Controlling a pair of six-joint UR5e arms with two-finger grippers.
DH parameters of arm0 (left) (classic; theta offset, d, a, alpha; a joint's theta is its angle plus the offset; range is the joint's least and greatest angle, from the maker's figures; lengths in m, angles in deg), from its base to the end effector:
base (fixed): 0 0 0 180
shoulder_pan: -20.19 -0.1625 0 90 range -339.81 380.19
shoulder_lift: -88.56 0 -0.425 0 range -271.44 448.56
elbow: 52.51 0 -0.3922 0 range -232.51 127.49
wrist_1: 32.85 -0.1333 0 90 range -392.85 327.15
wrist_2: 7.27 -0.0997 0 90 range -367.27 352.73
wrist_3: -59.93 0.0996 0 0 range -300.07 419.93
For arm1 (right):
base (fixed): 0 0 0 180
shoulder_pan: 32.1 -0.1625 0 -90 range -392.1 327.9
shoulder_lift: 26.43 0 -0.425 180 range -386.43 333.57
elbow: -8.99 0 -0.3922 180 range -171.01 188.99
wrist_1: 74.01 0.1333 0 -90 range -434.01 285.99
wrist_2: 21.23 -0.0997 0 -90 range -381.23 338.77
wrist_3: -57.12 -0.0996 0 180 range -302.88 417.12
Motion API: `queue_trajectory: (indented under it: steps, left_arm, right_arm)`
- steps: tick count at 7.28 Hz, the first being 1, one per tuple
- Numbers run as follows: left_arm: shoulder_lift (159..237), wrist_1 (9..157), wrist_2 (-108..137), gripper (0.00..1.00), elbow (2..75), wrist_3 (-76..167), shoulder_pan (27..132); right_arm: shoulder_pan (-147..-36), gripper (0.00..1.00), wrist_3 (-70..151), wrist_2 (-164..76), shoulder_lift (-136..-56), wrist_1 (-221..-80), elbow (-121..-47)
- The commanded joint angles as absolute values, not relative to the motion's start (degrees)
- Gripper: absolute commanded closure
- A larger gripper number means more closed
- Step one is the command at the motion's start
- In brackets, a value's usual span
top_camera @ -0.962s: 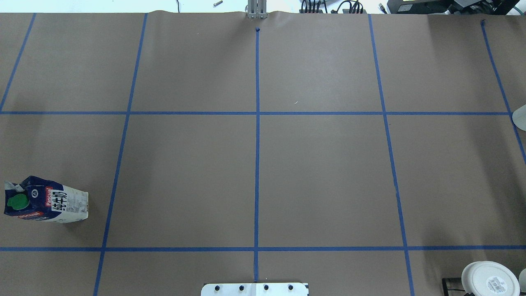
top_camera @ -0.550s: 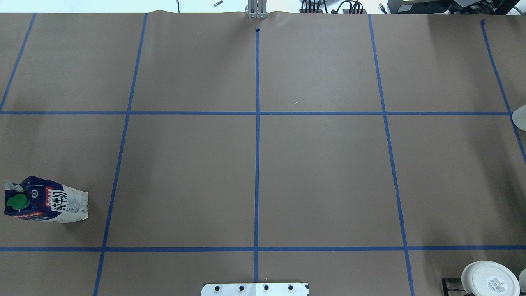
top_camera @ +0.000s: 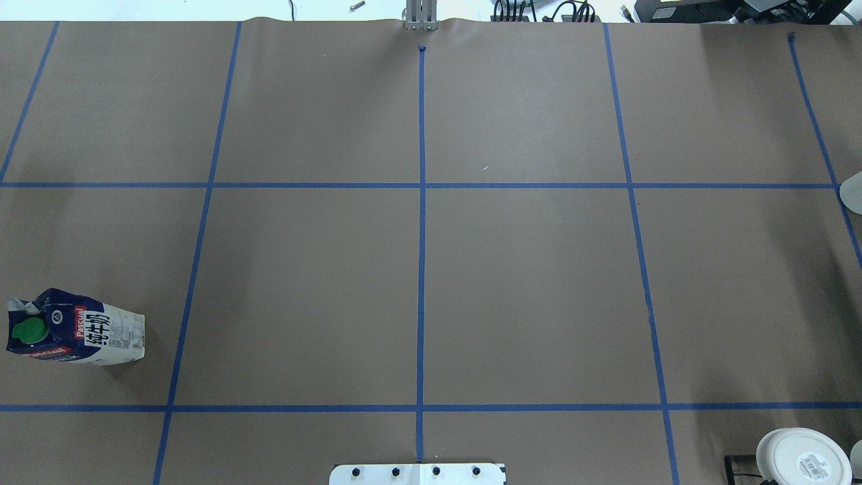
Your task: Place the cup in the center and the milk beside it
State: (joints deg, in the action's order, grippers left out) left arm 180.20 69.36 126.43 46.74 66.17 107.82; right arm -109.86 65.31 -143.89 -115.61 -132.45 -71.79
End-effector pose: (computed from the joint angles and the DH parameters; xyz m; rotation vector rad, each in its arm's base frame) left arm -0.0430 -0.5195 0.5403 0.4097 0.7409 0.2949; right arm -0.0322 -0.5238 0.6826 0.3763 -0.5807 -0.4575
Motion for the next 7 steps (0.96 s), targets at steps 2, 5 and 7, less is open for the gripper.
queue_trajectory:
  steps: [2,5,7]
  left_arm:
    - [180.1,69.6,126.4,0.01,46.7,66.2,107.8]
    - [179.9,69.6,126.5,0.01,46.8,66.2,107.8]
    - [179.3,70.9,126.5,0.01,46.6,66.2,107.9]
  right_arm:
    - [-109.5,0.59,67.2,-143.5,-115.4,-132.5,-69.4]
    - [-109.4,1.00,67.4,-142.5,-115.5,-132.4,-69.2]
    - [-109.4,1.00,67.2,-144.0,-115.4,-132.7,-71.2]
